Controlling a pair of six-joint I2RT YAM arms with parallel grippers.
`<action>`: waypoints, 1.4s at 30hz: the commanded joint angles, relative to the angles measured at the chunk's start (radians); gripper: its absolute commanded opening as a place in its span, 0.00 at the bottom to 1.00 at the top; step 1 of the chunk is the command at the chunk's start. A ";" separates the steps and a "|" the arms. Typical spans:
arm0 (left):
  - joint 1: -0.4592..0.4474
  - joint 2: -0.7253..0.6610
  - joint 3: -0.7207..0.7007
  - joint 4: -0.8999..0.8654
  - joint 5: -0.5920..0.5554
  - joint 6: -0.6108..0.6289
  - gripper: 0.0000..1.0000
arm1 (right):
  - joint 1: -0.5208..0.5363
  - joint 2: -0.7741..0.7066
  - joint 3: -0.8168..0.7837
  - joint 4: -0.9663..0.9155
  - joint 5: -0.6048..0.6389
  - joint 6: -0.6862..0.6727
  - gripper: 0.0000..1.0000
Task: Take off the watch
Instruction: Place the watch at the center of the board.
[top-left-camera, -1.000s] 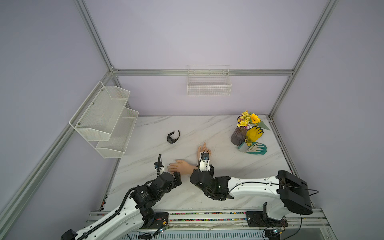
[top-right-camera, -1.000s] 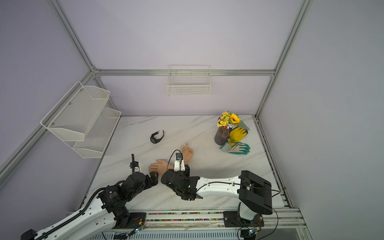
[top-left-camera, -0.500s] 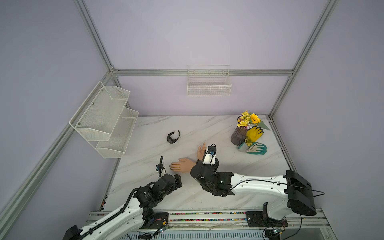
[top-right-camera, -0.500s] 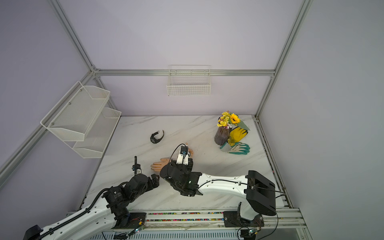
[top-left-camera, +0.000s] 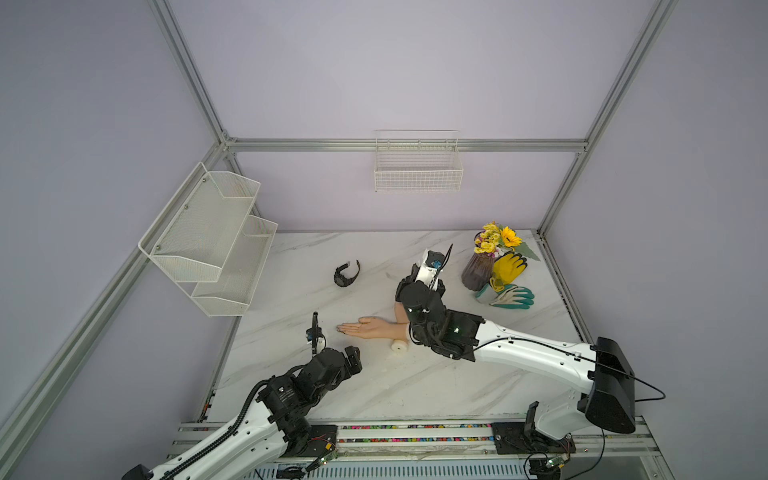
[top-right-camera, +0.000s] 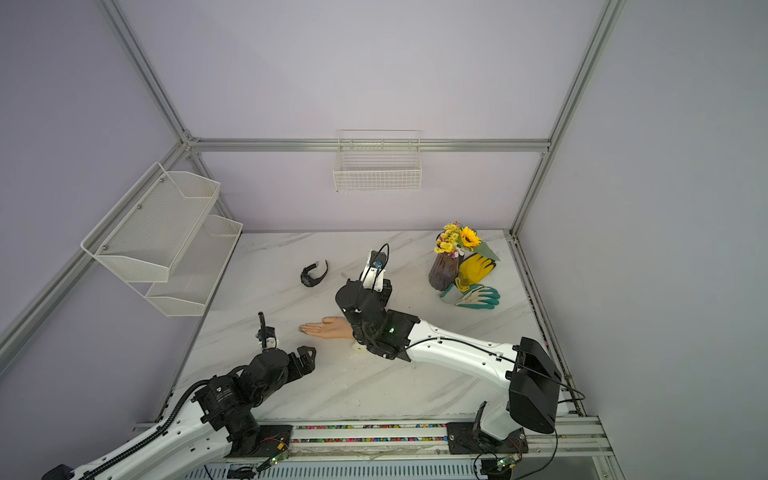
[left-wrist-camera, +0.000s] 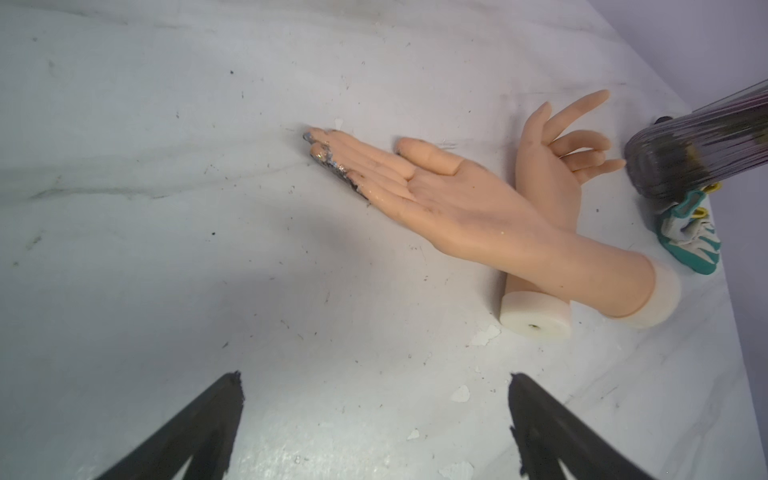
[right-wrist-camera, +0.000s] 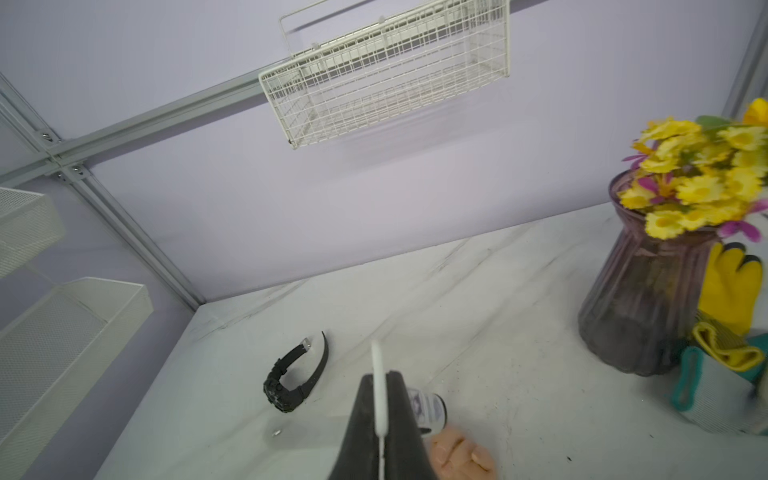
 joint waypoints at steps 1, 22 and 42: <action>-0.002 -0.060 0.106 -0.093 -0.067 0.044 1.00 | -0.085 0.031 0.073 0.060 -0.382 -0.015 0.00; 0.257 0.111 0.419 0.003 0.268 0.959 1.00 | -0.338 0.805 0.691 -0.078 -0.986 0.704 0.00; 0.343 0.053 0.375 0.060 0.324 0.975 1.00 | -0.401 0.878 0.517 0.011 -1.130 1.189 0.00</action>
